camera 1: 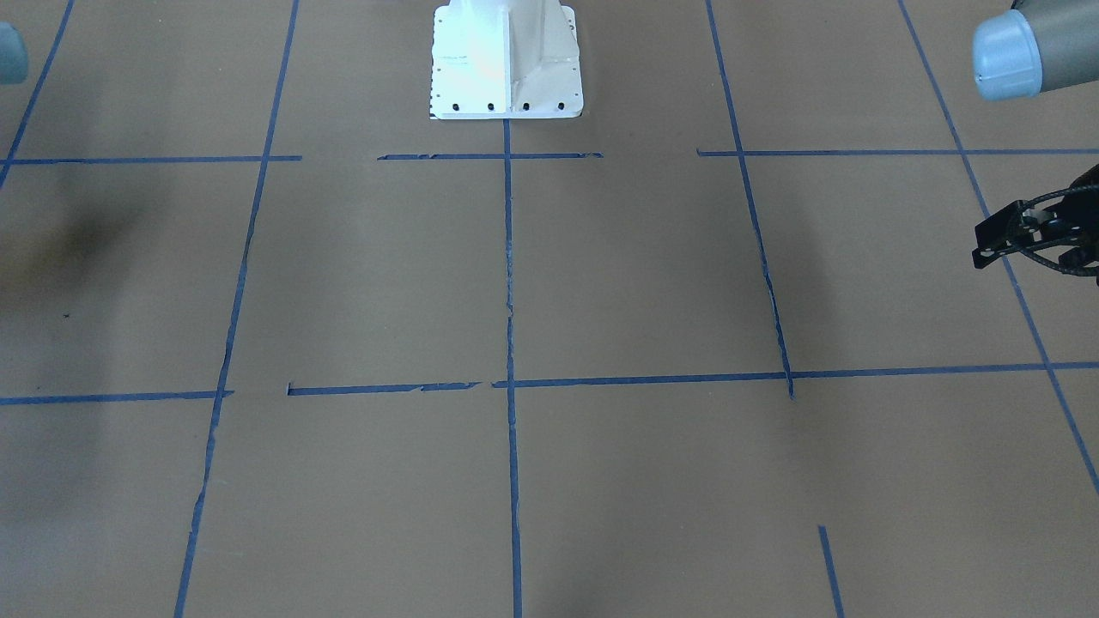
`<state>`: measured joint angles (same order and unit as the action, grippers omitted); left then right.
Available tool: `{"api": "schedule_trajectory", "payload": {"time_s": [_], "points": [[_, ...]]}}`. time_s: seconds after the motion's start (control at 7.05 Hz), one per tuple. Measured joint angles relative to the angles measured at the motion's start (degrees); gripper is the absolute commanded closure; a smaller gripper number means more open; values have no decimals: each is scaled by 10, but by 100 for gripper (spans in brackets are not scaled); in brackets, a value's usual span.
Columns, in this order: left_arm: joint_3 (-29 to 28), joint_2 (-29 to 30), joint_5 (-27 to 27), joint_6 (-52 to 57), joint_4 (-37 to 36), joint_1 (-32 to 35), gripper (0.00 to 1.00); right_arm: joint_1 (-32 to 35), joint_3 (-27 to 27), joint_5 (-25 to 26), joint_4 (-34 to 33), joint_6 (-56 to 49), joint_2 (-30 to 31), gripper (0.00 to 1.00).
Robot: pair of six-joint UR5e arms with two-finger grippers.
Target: Left arm hands cup to right arm to dump lemon
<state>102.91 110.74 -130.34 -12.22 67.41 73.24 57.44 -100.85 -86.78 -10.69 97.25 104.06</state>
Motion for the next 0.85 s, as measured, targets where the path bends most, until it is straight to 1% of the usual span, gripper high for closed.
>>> {"api": "schedule_trajectory", "payload": {"time_s": [0.14, 0.28, 0.43, 0.57, 0.71, 0.85], "points": [[0, 1, 0, 0, 0, 0, 0, -17, 1, 7, -41, -68, -30, 100], [1, 2, -1, -1, 0, 0, 0, -42, 1, 31, -87, -136, -64, 100], [2, 3, -2, -1, -1, 0, 0, -80, 2, 76, -134, -207, -101, 99], [2, 5, -3, -1, -1, -1, 0, -134, 6, 143, -188, -280, -149, 97], [1, 9, -4, -2, -1, -2, 0, -185, 14, 204, -247, -332, -204, 96], [2, 17, -5, -13, -2, -6, 0, -229, 23, 251, -311, -355, -262, 96]]}}
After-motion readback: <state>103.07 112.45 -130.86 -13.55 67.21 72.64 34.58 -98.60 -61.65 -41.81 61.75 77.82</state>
